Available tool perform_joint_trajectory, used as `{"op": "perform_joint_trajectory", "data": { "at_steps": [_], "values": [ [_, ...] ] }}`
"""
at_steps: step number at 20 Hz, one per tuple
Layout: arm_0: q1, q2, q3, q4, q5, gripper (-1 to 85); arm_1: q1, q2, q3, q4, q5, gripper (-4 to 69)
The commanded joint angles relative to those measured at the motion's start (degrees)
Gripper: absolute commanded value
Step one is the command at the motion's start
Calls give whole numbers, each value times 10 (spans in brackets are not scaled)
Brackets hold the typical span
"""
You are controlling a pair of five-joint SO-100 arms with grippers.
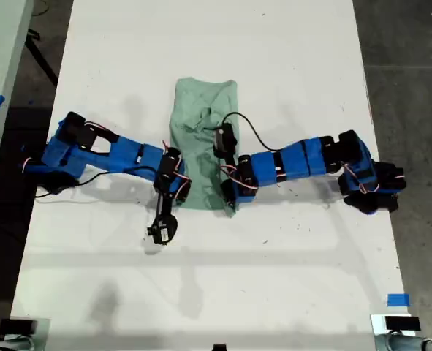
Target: Fold t-shirt
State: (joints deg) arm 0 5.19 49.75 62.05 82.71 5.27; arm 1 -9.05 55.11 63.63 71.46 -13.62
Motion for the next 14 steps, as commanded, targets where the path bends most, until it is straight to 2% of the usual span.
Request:
{"op": "perform_joint_trajectory", "data": {
  "at_steps": [1, 5, 11, 14],
  "values": [
    [22, 32, -8, -1, -4, 0, -16, 6, -25, 5, 10, -12],
    [73, 47, -27, 4, -18, 0, -47, 19, -43, 28, 35, -12],
    [156, 102, -59, 24, -46, 0, -111, 52, -141, 137, 98, -12],
    [176, 126, -61, 22, -51, 0, -115, 69, -141, 130, 120, -12]
  ]
}}
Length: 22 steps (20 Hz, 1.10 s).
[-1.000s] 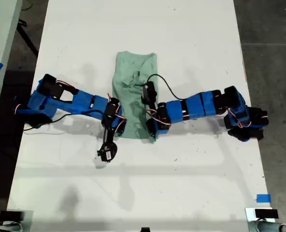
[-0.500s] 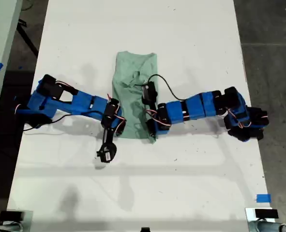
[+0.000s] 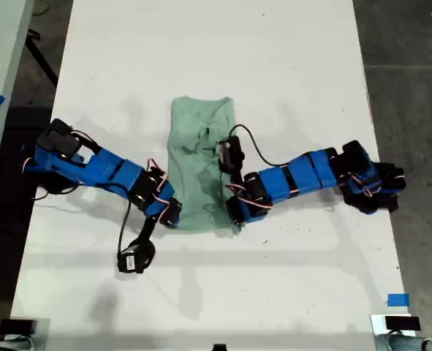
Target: Fold t-shirt
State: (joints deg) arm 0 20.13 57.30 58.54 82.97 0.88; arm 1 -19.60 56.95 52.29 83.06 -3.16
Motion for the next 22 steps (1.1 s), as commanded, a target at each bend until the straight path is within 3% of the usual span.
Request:
{"op": "perform_joint_trajectory", "data": {
  "at_steps": [1, 5, 9, 15, 22],
  "values": [
    [28, 52, -25, 20, -7, 0, -10, 51, -27, 4, 18, -12],
    [27, 83, -25, 16, 7, 0, 20, 58, -30, -27, -5, -12],
    [-41, 149, -11, 37, 65, 0, 106, 84, -30, -71, -93, -12],
    [-247, 185, -8, 76, 224, 0, 260, 113, -30, -106, -221, -12],
    [-474, 128, -18, 64, 362, 0, 394, 117, -30, -215, -305, -12]
  ]
}}
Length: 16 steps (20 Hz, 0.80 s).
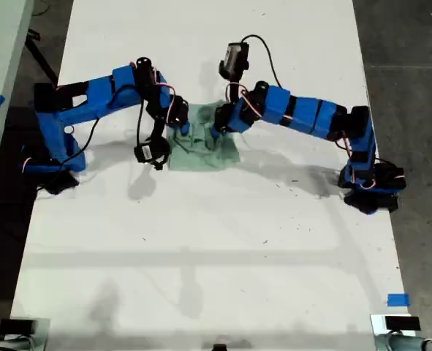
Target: Fold t-shirt
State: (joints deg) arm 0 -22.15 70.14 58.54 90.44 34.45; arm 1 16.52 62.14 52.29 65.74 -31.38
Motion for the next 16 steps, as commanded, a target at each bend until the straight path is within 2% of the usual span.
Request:
{"op": "perform_joint_trajectory", "data": {
  "at_steps": [1, 8, 9, 10, 11, 12, 13, 16],
  "values": [
    [-73, -9, -20, -12, 37, 0, 46, 64, -30, -60, -33, -12],
    [-146, -6, -16, -34, 50, 9, 98, 23, -30, -138, -54, -12],
    [-156, -9, -11, -44, 51, 31, 105, 11, -30, -146, -57, -11],
    [-165, -19, -11, -49, 53, 97, 112, -4, -30, -151, -62, 17],
    [-174, -32, -13, -54, 58, 235, 120, -18, -30, -154, -61, 174],
    [-183, -40, -13, -59, 61, 300, 130, -31, -30, -150, -58, 248],
    [-190, -42, -12, -60, 62, 311, 140, -37, -30, -144, -80, 335],
    [-200, 9, -2, -47, 60, 327, 163, -12, -35, -84, -97, 248]
  ]
}}
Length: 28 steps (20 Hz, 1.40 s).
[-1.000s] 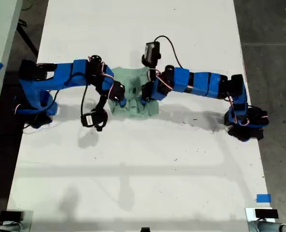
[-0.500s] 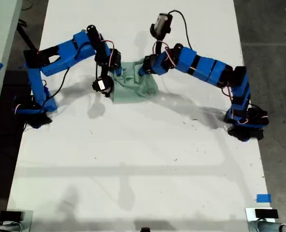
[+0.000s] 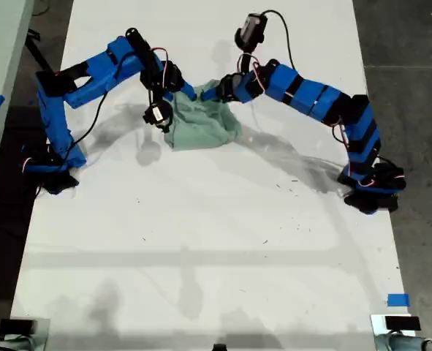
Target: Fold t-shirt
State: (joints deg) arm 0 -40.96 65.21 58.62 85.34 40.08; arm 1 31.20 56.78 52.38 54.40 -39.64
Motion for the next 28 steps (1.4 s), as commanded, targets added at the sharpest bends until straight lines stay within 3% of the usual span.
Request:
{"op": "perform_joint_trajectory", "data": {
  "at_steps": [1, 6, 8, 10, 15, 19, 21, 24, 25, 27, 28],
  "values": [
    [-14, 85, 2, 11, 4, 326, 22, 62, -36, 49, -18, 234],
    [8, 278, 134, 25, -11, 290, 41, 206, 22, 159, -33, 208],
    [32, 406, 284, -12, -26, 162, 38, 312, 135, 174, -30, 191],
    [62, 552, 454, -56, -47, 65, 23, 444, 291, 159, -15, 158],
    [207, 846, 796, -163, -182, 18, -54, 749, 718, 91, 90, -11],
    [271, 1004, 1009, -236, -265, 1, -137, 898, 902, 24, 185, -11],
    [271, 1070, 1063, -225, -268, 1, -164, 852, 863, -19, 171, -11],
    [253, 1145, 1116, -203, -265, 1, -169, 625, 635, -27, 106, -11],
    [254, 1192, 1139, -192, -266, 1, -170, 548, 541, -22, 83, -11],
    [244, 1309, 1149, -110, -265, 1, -170, 392, 334, 11, 39, -11],
    [236, 1307, 1150, -109, -262, 1, -170, 316, 228, 33, 18, -11]
  ]
}}
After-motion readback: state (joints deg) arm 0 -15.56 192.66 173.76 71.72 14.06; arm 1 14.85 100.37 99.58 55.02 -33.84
